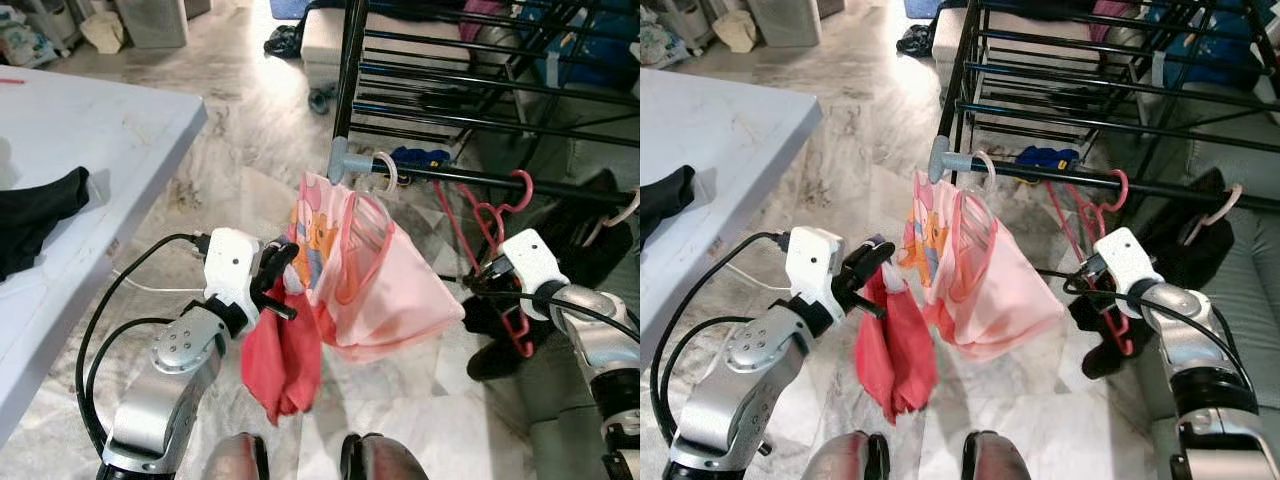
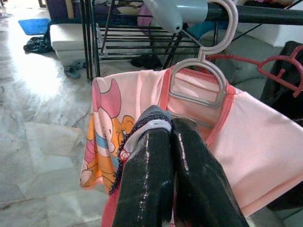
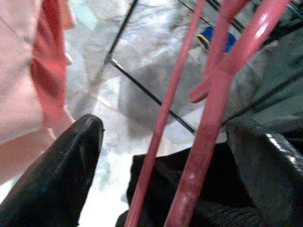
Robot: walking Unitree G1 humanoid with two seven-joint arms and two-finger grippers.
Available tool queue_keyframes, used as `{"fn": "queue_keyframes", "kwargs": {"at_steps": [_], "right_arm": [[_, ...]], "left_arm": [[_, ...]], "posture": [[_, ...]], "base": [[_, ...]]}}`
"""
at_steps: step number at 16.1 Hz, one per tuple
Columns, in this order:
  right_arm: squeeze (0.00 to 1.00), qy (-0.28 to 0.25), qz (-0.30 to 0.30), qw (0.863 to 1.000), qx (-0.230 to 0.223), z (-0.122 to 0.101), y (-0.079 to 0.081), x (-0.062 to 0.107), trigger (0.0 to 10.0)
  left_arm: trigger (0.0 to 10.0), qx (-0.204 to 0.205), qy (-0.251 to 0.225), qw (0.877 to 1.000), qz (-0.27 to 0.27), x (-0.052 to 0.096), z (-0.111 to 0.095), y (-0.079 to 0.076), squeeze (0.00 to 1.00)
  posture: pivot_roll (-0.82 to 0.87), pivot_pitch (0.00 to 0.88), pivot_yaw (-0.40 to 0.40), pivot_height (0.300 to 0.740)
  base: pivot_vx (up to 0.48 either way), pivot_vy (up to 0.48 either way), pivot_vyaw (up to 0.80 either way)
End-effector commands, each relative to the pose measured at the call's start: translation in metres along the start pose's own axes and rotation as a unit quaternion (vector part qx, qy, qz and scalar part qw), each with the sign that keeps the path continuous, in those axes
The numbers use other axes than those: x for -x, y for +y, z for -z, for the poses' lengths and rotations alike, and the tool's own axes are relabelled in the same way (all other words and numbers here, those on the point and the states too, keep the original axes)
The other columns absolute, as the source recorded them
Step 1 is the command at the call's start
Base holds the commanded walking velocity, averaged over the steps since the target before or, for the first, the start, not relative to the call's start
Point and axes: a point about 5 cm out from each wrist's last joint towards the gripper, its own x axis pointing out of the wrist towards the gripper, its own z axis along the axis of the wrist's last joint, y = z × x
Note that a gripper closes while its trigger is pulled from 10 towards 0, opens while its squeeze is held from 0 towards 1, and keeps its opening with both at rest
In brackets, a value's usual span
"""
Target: Hang hanger
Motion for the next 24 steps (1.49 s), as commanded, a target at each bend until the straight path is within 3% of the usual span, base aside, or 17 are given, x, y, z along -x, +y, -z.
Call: {"fn": "queue_keyframes", "kwargs": {"at_steps": [1, 7, 13, 14, 16, 17, 19, 20, 21, 24], "right_arm": [[0.00, 0.006, -0.004, 1.000, -0.010, 0.002, -0.006, 0.003, 0.0], [0.00, -0.012, 0.029, 0.999, -0.021, -0.009, -0.019, 0.006, 0.0], [0.00, 0.010, 0.056, 0.997, -0.051, 0.001, -0.019, 0.006, 0.0], [0.00, 0.015, 0.064, 0.995, -0.072, 0.003, -0.019, 0.005, 1.8], [0.00, 0.016, 0.071, 0.992, -0.100, 0.005, -0.018, 0.004, 3.6], [0.00, 0.014, 0.068, 0.992, -0.107, 0.005, -0.016, 0.003, 10.0], [0.00, 0.010, 0.057, 0.991, -0.118, 0.004, -0.013, 0.002, 10.0], [0.00, 0.009, 0.060, 0.991, -0.117, 0.004, -0.013, 0.003, 5.8], [0.00, 0.010, 0.061, 0.991, -0.119, 0.003, -0.015, 0.003, 0.3], [0.00, 0.012, 0.060, 0.991, -0.122, 0.001, -0.019, 0.003, 0.0]], "left_arm": [[10.0, -0.007, -0.009, 1.000, 0.013, 0.002, -0.005, -0.005, 0.00], [10.0, -0.009, -0.005, 1.000, 0.026, 0.001, -0.005, -0.009, 0.00], [10.0, -0.012, 0.004, 0.999, 0.043, 0.001, -0.002, -0.012, 0.00], [10.0, -0.012, 0.006, 0.999, 0.047, 0.001, -0.002, -0.013, 0.00], [10.0, -0.013, 0.010, 0.998, 0.057, 0.000, -0.001, -0.015, 0.00], [10.0, -0.013, 0.013, 0.998, 0.062, 0.001, 0.000, -0.016, 0.00], [10.0, -0.016, 0.019, 0.997, 0.074, 0.002, 0.001, -0.019, 0.00], [10.0, -0.017, 0.019, 0.997, 0.075, 0.002, 0.002, -0.019, 0.00], [10.0, -0.018, 0.020, 0.997, 0.077, 0.002, 0.002, -0.019, 0.00], [10.0, -0.018, 0.023, 0.996, 0.081, 0.002, 0.002, -0.020, 0.00]], "posture": [[0.01, 0.131, -0.039, 0.740], [0.01, 0.125, -0.038, 0.740], [0.01, 0.119, -0.037, 0.740], [0.01, 0.119, -0.037, 0.740], [0.01, 0.117, -0.036, 0.740], [0.01, 0.117, -0.033, 0.740], [0.01, 0.117, -0.031, 0.740], [0.01, 0.117, -0.031, 0.740], [0.01, 0.116, -0.031, 0.740], [0.01, 0.117, -0.033, 0.740]], "base": [[0.000, 0.000, 0.00], [0.000, 0.000, 0.00], [0.000, 0.000, 0.00], [0.000, 0.000, 0.00], [0.000, 0.000, 0.00], [0.000, 0.000, 0.00], [0.000, 0.000, 0.00], [0.000, 0.000, 0.00], [0.000, 0.000, 0.00], [0.000, 0.000, 0.00]]}}
